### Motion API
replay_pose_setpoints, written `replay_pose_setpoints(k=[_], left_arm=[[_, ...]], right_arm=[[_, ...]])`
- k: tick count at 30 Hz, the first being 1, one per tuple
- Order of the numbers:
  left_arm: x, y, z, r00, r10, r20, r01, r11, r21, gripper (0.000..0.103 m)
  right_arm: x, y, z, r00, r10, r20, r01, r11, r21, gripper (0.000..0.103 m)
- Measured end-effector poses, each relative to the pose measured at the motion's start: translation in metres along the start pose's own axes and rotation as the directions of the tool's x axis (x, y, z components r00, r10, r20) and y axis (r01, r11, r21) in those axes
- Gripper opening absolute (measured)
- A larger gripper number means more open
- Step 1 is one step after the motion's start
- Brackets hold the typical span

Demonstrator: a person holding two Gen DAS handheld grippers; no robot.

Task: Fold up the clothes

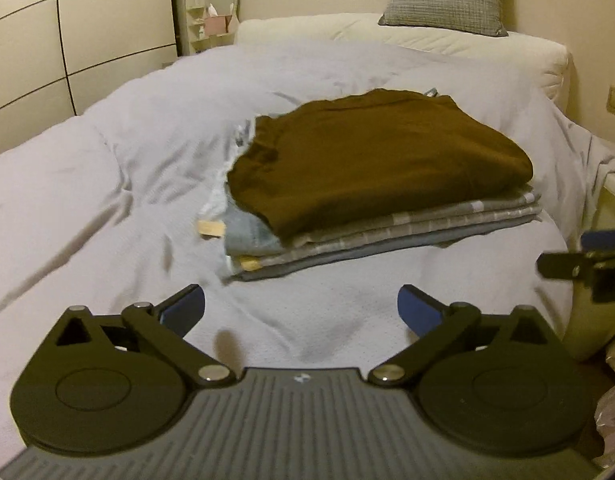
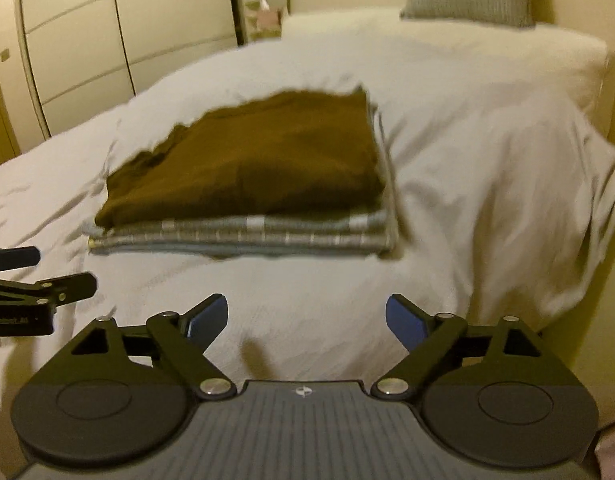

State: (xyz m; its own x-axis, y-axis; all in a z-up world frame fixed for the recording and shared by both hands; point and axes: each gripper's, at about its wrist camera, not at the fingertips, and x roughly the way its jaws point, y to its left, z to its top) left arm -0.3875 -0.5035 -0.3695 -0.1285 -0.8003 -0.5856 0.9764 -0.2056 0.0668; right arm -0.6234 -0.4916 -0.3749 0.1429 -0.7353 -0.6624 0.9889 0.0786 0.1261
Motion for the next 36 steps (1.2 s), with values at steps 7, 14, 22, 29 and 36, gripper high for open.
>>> replay_pose_setpoints(k=[7,14,22,29,36], left_arm=[[0.03,0.004,-0.009,0.997,0.008,-0.082,-0.015,0.997,-0.076,0.102],[0.036,-0.001,-0.015,0.995,0.019,-0.096,-0.023,0.999,-0.042,0.103],[0.04,-0.001,-0.016,0.995,0.008,-0.095,-0.011,0.999,-0.032,0.103],[0.041,-0.002,-0.016,0.994,0.019,-0.104,-0.025,0.998,-0.053,0.103],[0.042,-0.002,-0.011,0.99,0.013,-0.141,-0.02,0.999,-0.046,0.102]], right_arm=[[0.021,0.012,0.001,0.998,-0.007,-0.057,0.007,1.0,-0.002,0.089],[0.027,0.014,-0.001,0.997,-0.007,-0.077,0.008,1.0,0.014,0.089],[0.034,0.012,-0.003,0.995,-0.004,-0.096,0.008,0.999,0.034,0.103],[0.035,0.012,-0.005,0.996,-0.007,-0.093,0.01,0.999,0.032,0.103],[0.032,0.013,-0.003,0.997,-0.006,-0.079,0.009,0.999,0.042,0.103]])
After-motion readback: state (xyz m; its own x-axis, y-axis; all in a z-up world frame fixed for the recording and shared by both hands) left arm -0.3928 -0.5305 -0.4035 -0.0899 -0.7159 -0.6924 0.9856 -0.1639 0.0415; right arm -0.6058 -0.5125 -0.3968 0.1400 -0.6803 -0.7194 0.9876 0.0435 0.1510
